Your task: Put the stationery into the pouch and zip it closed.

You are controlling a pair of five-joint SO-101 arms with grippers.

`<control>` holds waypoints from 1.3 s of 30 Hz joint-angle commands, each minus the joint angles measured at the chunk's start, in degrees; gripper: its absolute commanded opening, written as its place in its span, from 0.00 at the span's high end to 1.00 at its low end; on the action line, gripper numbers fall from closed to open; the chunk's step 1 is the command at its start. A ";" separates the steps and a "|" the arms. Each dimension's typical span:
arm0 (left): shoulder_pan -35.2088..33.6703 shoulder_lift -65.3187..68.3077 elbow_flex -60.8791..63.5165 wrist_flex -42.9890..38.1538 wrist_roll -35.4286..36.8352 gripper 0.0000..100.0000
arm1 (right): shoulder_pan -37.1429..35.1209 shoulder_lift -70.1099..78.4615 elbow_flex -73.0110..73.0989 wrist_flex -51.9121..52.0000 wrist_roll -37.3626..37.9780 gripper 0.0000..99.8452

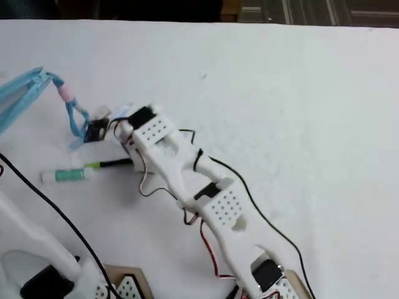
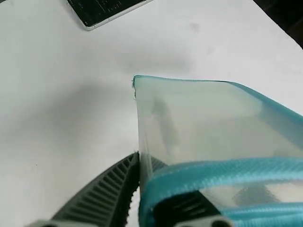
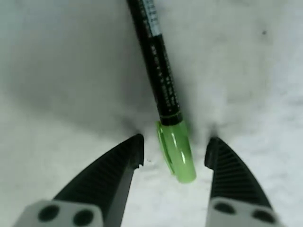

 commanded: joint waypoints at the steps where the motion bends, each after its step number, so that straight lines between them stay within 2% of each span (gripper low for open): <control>1: -0.40 -1.80 -1.58 -0.62 0.18 0.98 | -0.22 1.10 -3.43 2.59 0.70 0.90; 4: -0.40 -1.71 -1.58 -0.62 0.18 0.98 | 2.15 1.10 -5.54 5.58 0.70 0.99; 9: -0.40 -1.71 -1.58 -0.62 0.18 0.98 | 7.16 0.48 -6.15 13.49 3.25 0.98; 14: -0.40 -1.71 -1.58 -0.62 0.18 0.98 | 14.29 -5.32 -0.88 13.41 5.36 0.98; 17: -0.40 -1.98 -1.58 -0.53 0.18 0.98 | 18.33 -11.82 8.70 13.41 5.54 0.98; 22: -0.40 -1.98 -1.58 -0.44 0.18 0.98 | 22.73 -23.96 32.53 12.26 5.45 0.98; 28: -0.40 -1.98 -1.58 -0.44 0.18 0.98 | 27.56 -40.22 60.04 -3.30 7.82 0.98; 30: -0.40 -1.98 -1.58 -0.44 0.18 0.98 | 27.47 -45.41 67.52 -6.99 8.44 0.94; 33: -0.22 -1.98 -1.58 -0.44 0.18 0.98 | 25.98 -52.70 74.29 -10.42 8.26 0.83; 36: -0.22 -1.98 -1.58 -0.44 0.18 0.98 | 23.08 -58.95 75.25 -10.07 8.26 0.73; 39: -0.22 -1.80 -1.58 -0.44 0.18 0.98 | 19.21 -63.60 74.11 -7.78 8.26 0.69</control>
